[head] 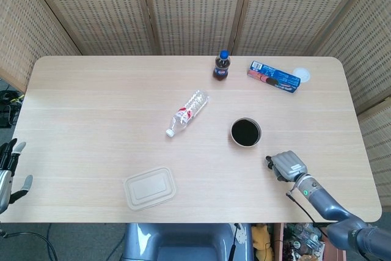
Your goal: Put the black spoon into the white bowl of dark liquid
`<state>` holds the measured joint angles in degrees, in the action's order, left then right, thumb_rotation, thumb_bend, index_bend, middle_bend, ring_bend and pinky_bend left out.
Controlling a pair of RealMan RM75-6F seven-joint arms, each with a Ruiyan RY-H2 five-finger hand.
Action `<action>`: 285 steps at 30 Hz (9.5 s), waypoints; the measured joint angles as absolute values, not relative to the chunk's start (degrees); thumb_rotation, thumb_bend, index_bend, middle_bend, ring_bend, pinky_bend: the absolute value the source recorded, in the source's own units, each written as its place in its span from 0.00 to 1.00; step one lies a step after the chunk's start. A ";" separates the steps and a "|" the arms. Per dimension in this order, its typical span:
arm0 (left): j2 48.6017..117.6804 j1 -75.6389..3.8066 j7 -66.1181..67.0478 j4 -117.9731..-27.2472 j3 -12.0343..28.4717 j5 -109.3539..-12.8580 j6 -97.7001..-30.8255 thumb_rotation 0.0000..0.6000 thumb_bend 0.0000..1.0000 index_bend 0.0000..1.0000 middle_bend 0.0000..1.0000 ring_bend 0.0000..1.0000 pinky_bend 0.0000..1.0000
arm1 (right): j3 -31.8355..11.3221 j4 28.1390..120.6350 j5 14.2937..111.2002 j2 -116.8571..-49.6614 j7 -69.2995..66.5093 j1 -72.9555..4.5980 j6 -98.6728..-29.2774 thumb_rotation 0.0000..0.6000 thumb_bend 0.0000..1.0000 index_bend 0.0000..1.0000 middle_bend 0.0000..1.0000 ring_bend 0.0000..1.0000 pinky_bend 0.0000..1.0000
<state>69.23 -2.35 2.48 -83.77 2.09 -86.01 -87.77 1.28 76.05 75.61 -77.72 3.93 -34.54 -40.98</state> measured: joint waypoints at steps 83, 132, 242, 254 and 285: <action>69.25 -2.78 4.23 -84.67 1.79 -85.98 -87.11 1.00 0.41 0.00 0.00 0.00 0.00 | 2.76 76.42 76.52 -74.86 5.18 -32.53 -41.89 1.00 0.93 0.37 0.94 0.98 1.00; 69.81 -2.69 3.21 -83.80 1.64 -86.21 -87.17 1.00 0.41 0.00 0.00 0.00 0.00 | 2.96 69.26 72.30 -77.55 5.73 -30.59 -40.63 1.00 0.93 0.37 0.94 0.98 1.00; 70.43 -2.03 1.33 -82.12 1.44 -86.37 -87.48 1.00 0.41 0.00 0.00 0.00 0.00 | -2.17 78.61 73.55 -74.14 7.47 -30.34 -51.51 1.00 0.39 0.44 0.56 0.58 0.86; 70.59 -1.93 0.71 -81.54 1.33 -86.74 -87.84 1.00 0.41 0.00 0.00 0.00 0.00 | -1.72 75.58 75.31 -76.85 8.12 -28.51 -55.12 1.00 0.41 0.47 0.66 0.67 0.83; 71.08 -1.01 -1.57 -79.19 0.80 -86.67 -88.21 1.00 0.41 0.00 0.00 0.00 0.00 | -0.07 66.07 79.82 -84.39 7.65 -30.28 -51.55 1.00 0.53 0.56 0.90 0.92 0.99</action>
